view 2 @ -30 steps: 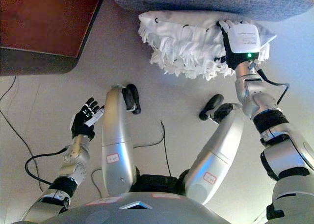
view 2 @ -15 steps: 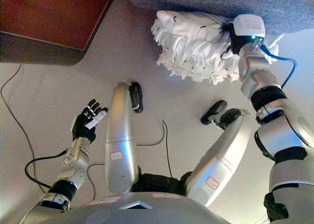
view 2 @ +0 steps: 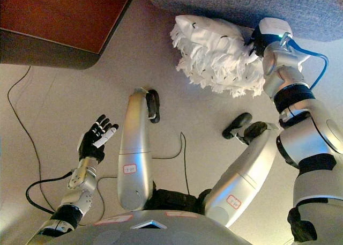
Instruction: Pick up the pillow and put it on the sofa.
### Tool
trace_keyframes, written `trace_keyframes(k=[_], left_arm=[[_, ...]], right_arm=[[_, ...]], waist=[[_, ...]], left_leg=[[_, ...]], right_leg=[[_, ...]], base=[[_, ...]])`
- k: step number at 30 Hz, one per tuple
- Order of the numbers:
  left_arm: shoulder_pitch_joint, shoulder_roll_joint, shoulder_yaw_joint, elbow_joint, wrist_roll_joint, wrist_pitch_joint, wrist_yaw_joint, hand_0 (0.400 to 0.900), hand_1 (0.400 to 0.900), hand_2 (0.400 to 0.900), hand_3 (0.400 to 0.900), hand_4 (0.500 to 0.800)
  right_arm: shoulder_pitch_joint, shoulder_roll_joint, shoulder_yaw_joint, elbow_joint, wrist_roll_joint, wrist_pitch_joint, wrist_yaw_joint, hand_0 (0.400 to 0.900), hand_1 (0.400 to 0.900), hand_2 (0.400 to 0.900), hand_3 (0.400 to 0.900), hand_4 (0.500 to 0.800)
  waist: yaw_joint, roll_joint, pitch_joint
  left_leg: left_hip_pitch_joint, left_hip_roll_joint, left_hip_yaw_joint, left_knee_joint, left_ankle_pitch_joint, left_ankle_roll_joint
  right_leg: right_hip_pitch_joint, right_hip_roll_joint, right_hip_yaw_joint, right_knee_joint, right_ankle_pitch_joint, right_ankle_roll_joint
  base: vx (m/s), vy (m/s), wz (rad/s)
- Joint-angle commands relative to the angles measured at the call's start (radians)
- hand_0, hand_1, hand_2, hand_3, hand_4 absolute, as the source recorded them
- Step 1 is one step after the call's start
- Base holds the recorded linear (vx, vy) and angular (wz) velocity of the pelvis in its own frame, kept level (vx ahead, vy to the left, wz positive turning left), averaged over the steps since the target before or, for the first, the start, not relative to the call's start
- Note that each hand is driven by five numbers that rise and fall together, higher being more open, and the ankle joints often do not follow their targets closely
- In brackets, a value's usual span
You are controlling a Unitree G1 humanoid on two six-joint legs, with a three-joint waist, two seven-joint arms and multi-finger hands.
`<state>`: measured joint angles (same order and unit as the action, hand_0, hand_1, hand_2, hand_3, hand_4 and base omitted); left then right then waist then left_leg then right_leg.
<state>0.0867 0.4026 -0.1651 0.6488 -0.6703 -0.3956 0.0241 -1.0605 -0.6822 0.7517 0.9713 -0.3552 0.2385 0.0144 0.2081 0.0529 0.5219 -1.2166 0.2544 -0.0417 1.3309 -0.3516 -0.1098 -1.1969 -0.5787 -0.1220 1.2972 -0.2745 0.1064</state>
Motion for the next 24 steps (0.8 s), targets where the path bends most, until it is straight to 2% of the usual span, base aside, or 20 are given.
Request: trace_keyframes(k=[1,6,13,18,24], left_arm=[[0.058,0.026,-0.024,-0.027,-0.001,-0.078,0.01,0.9,0.9,0.9,0.9,0.8],[0.057,0.018,-0.018,-0.025,-0.002,-0.087,0.017,0.9,0.9,0.9,0.9,0.8],[0.031,-0.001,-0.022,-0.038,0.023,-0.083,0.047,0.9,0.9,0.9,0.9,0.8],[-0.005,-0.003,-0.028,-0.047,0.053,-0.056,0.066,0.9,0.9,0.9,0.9,0.8],[-0.089,0.01,-0.027,-0.047,0.119,0.03,0.093,0.9,0.9,0.9,0.9,0.8]], right_arm=[[-0.039,-0.017,-0.058,0.025,0.084,-0.001,-0.019,0.4,0.4,0.4,0.4,0.5],[-0.007,-0.023,-0.106,-0.036,0.17,-0.024,-0.04,0.4,0.4,0.4,0.4,0.5],[0.061,-0.059,-0.169,-0.191,0.191,-0.055,-0.116,0.4,0.4,0.4,0.4,0.5],[0.122,-0.079,-0.219,-0.304,0.159,-0.073,-0.164,0.4,0.4,0.4,0.4,0.5],[0.216,-0.1,-0.288,-0.452,0.089,-0.104,-0.197,0.4,0.4,0.4,0.4,0.5]], waist=[[0.04,0.054,-0.002],[0.03,0.048,-0.002],[0.004,0.025,-0.002],[-0.014,0.004,-0.002],[-0.031,-0.042,-0.008]], left_leg=[[0.058,0.035,-0.02,0.002,-0.045,0.011],[0.102,0.04,0.0,-0.053,-0.027,0.007],[0.269,0.043,0.062,-0.299,0.057,-0.011],[0.424,0.029,0.093,-0.49,0.12,-0.022],[0.659,0.004,0.133,-0.733,0.194,-0.016]], right_leg=[[0.012,0.02,-0.001,-0.054,0.025,0.008],[0.057,0.035,-0.016,-0.101,0.043,0.012],[0.229,0.063,-0.073,-0.327,0.126,0.022],[0.386,0.069,-0.102,-0.506,0.182,0.039],[0.624,0.06,-0.174,-0.755,0.271,0.088]], base=[[-0.02,0.013,-0.04],[-0.02,0.019,-0.06],[-0.02,0.006,-0.08],[-0.01,0.014,-0.07],[0.0,-0.011,-0.11]])
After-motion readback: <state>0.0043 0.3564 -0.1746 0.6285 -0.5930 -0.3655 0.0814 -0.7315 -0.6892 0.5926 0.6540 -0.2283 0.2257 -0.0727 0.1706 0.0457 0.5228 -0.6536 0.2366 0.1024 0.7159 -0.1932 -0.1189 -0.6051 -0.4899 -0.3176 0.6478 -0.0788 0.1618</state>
